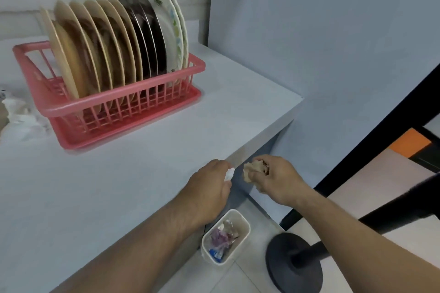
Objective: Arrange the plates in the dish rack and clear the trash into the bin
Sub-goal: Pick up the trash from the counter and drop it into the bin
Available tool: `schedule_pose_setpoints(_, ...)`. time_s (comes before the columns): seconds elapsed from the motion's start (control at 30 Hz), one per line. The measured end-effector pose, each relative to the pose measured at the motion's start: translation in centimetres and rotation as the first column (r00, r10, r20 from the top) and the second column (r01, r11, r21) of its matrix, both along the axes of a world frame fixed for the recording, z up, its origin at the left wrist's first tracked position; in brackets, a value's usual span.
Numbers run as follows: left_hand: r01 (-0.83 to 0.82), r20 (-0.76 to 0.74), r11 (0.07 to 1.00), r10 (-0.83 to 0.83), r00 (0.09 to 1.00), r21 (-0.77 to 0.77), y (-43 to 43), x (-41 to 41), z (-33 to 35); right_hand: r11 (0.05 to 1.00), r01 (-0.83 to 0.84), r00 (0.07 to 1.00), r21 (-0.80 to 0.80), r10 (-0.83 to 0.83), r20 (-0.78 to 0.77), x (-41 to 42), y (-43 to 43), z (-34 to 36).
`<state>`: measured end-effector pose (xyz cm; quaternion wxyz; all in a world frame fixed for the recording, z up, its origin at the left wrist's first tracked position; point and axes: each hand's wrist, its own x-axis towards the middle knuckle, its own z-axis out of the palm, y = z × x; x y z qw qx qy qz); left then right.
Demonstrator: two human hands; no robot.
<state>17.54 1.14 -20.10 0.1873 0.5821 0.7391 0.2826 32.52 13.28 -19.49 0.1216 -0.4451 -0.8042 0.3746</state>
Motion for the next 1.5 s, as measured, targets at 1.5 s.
schedule_pose_setpoints(1.5, -0.505, -0.193, 0.828, 0.469, 0.862, -0.243, 10.3, 6.7, -59.9, 0.842, -0.501, 0.667, -0.199, 0.522, 0.532, -3.0, 15.0, -68.0)
